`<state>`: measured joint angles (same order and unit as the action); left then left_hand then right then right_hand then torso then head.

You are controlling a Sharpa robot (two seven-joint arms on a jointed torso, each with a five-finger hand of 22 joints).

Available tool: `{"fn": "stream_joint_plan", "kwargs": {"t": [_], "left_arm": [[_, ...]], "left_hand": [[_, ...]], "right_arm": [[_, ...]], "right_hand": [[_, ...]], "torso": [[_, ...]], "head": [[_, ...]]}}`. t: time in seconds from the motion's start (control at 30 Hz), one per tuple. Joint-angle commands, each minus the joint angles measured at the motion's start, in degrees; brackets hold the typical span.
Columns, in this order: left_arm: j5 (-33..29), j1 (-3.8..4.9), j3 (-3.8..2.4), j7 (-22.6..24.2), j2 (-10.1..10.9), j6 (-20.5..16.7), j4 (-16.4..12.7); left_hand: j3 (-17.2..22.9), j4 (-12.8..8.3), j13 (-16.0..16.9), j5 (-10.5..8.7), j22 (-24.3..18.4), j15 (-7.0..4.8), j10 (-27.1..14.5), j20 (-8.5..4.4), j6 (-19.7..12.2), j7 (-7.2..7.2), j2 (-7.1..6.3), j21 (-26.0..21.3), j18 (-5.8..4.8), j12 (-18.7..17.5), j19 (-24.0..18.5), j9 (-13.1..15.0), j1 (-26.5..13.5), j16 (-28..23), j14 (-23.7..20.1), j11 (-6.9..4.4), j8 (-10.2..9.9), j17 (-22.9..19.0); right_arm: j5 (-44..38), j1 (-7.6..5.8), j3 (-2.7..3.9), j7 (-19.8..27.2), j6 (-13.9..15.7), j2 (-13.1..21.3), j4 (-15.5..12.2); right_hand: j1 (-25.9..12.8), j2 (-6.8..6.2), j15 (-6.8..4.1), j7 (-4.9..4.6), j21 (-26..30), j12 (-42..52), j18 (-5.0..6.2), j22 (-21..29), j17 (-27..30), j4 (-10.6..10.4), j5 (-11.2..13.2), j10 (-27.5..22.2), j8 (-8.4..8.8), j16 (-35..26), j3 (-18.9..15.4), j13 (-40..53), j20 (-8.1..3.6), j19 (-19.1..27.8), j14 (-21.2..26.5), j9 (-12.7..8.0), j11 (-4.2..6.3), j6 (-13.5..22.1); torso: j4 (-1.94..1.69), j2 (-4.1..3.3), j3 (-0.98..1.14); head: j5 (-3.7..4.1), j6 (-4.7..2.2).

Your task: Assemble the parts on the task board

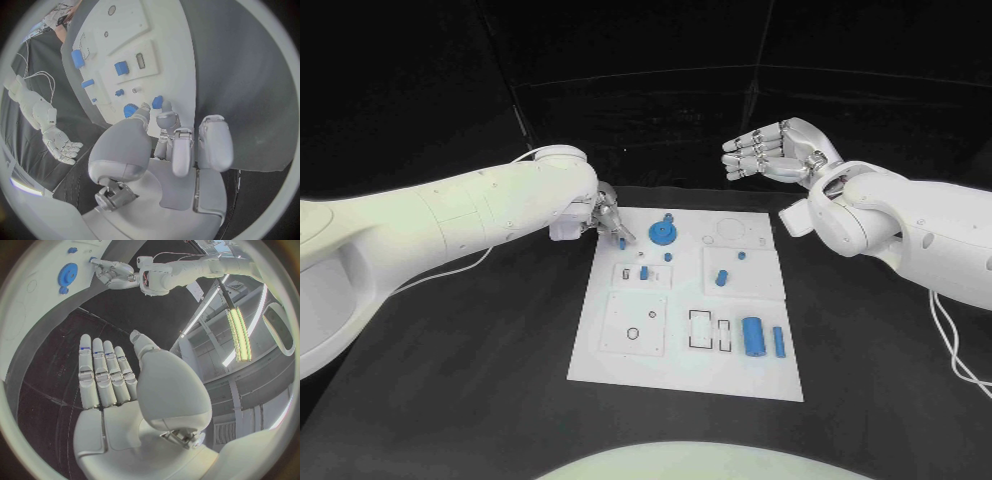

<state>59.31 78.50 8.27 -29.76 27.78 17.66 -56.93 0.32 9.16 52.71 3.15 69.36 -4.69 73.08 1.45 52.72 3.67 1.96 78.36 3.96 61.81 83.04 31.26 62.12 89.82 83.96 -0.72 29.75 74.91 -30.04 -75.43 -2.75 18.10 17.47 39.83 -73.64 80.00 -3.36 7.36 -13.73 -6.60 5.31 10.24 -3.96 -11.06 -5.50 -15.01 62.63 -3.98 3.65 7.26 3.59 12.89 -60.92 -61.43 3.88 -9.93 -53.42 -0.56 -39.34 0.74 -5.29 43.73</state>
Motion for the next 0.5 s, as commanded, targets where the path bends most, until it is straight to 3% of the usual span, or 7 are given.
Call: {"fn": "stream_joint_plan", "kwargs": {"t": [0.03,0.27,0.5], "left_arm": [[-0.3,0.07,-0.03,0.1,-0.1,0.0,0.0],[-0.3,0.04,-0.03,-0.2,-0.3,0.1,0.3],[-0.3,0.01,-0.03,-0.3,-0.4,0.5,0.5]], "left_hand": [[-0.3,-0.2,0.1,-0.09,0.0,0.4,-0.1,0.47,0.3,-0.09,0.63,0.1,0.14,0.3,0.0,-0.1,0.1,0.2,6.0,0.06,-0.2,15.1],[-0.2,-0.5,0.0,-0.08,0.0,0.4,-0.1,0.47,0.4,-0.1,0.96,0.0,0.14,0.3,0.0,-0.2,0.6,0.2,6.0,0.05,-0.3,15.1],[0.8,-2.2,-0.2,-0.08,0.1,0.35,-0.1,0.44,0.5,-0.14,2.42,0.0,0.14,0.3,0.0,-0.8,3.4,0.2,6.0,-0.01,-0.7,15.1]], "right_arm": [[0.2,-0.1,0.04,0.3,-0.5,-0.1,0.0],[0.2,-0.1,0.04,0.3,-0.5,-0.1,-0.1],[0.2,-0.1,0.04,0.3,-0.5,-0.1,-0.1]], "right_hand": [[0.0,0.73,0.14,0.15,0.2,0.4,0.17,0.0,0.1,0.1,-0.3,-0.2,0.24,0.2,-0.4,0.0,0.48,0.0,-0.2,-0.1,0.06,0.4],[0.0,0.73,0.14,0.15,0.2,0.4,0.17,0.0,0.1,0.1,-0.3,-0.2,0.24,0.2,-0.4,0.0,0.48,0.0,-0.2,-0.1,0.06,0.4],[0.0,0.73,0.14,0.15,0.2,0.4,0.17,0.0,0.1,0.1,-0.3,-0.2,0.24,0.2,-0.4,0.0,0.48,0.0,-0.2,-0.1,0.06,0.4]], "torso": [[0.0,-0.02,-0.01],[0.06,0.0,-0.02],[0.02,0.02,-0.01]], "head": [[-0.05,0.01],[-0.05,0.03],[0.06,0.15]]}}
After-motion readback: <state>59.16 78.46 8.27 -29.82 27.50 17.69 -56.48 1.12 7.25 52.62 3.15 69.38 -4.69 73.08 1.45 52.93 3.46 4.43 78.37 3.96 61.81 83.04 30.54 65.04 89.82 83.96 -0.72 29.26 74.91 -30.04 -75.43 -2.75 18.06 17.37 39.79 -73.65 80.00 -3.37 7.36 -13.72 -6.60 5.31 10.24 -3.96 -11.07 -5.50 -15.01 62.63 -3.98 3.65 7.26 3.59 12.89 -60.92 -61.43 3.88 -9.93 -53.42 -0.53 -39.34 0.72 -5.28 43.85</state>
